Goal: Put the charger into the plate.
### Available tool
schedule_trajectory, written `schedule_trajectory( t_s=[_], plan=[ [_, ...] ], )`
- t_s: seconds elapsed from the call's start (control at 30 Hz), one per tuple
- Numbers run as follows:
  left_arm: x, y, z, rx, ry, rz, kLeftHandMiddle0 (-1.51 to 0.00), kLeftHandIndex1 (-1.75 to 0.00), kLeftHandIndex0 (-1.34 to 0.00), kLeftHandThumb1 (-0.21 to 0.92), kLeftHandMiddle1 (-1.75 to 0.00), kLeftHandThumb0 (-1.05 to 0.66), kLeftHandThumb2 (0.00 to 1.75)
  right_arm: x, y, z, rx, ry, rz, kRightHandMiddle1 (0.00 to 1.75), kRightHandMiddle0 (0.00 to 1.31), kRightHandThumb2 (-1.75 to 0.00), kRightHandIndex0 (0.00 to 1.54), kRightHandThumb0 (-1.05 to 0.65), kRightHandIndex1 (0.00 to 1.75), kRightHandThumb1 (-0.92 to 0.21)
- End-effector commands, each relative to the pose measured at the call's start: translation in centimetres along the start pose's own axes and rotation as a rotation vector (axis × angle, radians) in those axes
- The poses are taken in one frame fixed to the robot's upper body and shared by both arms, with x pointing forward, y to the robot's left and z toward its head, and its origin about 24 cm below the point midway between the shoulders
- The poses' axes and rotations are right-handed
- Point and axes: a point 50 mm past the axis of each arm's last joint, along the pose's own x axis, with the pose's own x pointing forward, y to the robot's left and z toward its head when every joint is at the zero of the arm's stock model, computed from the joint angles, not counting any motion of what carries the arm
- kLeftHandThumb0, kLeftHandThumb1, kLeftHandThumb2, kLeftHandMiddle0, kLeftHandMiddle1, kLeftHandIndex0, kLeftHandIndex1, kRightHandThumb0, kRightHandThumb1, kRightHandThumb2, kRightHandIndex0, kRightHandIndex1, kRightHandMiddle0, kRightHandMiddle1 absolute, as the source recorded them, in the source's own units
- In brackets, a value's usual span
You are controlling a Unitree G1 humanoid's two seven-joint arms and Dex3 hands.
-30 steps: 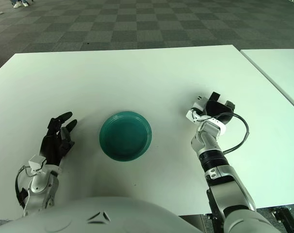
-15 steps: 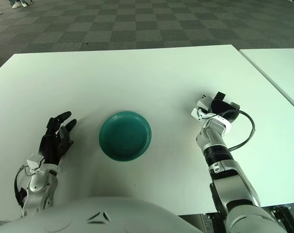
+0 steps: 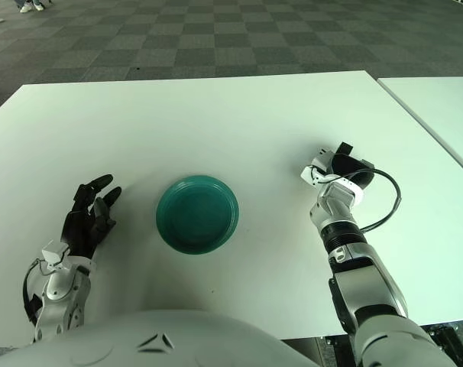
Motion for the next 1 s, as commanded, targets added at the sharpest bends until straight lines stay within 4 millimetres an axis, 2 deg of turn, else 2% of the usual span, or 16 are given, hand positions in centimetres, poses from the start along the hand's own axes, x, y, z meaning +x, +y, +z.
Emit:
schedule_trajectory(
  t_s=[0.0, 0.13, 0.3, 0.33, 0.4, 0.5, 0.63, 0.97],
  plan=[
    [0.0, 0.1, -0.6, -0.003, 0.039, -0.008, -0.31, -1.07, -0.19, 0.92, -0.58, -0.76, 0.86, -0.9, 1.8, -0.5, 0.038, -0.005, 0.076, 1.55, 0.24, -0.46, 0.6, -0.82, 1.61, -0.92],
    [0.1, 0.1, -0.6, -0.01, 0.036, -0.008, -0.3, -1.08, -0.19, 0.92, -0.6, -0.76, 0.85, -1.2, 2.0, -0.3, 0.046, -0.03, 0.075, 1.71, 0.45, -0.44, 0.74, -0.7, 1.72, -0.92],
    [0.3, 0.0, -0.6, -0.025, 0.036, -0.004, -0.29, -1.08, -0.2, 0.92, -0.62, -0.74, 0.83, -1.9, 2.4, -0.1, 0.08, -0.05, 0.082, 1.74, 0.6, -0.42, 0.88, -0.61, 1.74, -0.92],
    [0.3, 0.0, -0.6, -0.027, 0.036, -0.003, -0.29, -1.08, -0.2, 0.92, -0.62, -0.74, 0.83, -2.0, 2.4, -0.1, 0.083, -0.052, 0.084, 1.74, 0.55, -0.65, 0.9, -0.55, 1.74, -0.77],
    [0.3, 0.0, -0.6, -0.027, 0.038, -0.002, -0.29, -1.09, -0.2, 0.92, -0.62, -0.74, 0.83, -2.2, 2.5, -0.1, 0.089, -0.056, 0.089, 1.74, 0.52, -0.87, 0.92, -0.49, 1.74, -0.64],
    [0.4, -0.1, -0.6, -0.026, 0.04, 0.001, -0.29, -1.09, -0.21, 0.92, -0.63, -0.74, 0.82, -2.3, 2.5, 0.0, 0.099, -0.072, 0.093, 1.75, 0.5, -1.02, 0.95, -0.45, 1.75, -0.54],
    [0.5, -0.2, -0.7, -0.028, 0.039, 0.002, -0.28, -1.09, -0.21, 0.92, -0.63, -0.74, 0.82, -2.4, 2.5, 0.0, 0.098, -0.104, 0.087, 1.75, 0.49, -1.09, 0.97, -0.44, 1.75, -0.49],
    [0.8, -0.2, -0.9, -0.035, 0.038, -0.005, -0.26, -1.07, -0.17, 0.92, -0.63, -0.76, 0.83, -2.6, 2.2, -0.1, 0.113, -0.148, 0.059, 1.75, 0.49, -1.11, 0.96, -0.43, 1.75, -0.48]
  ],
)
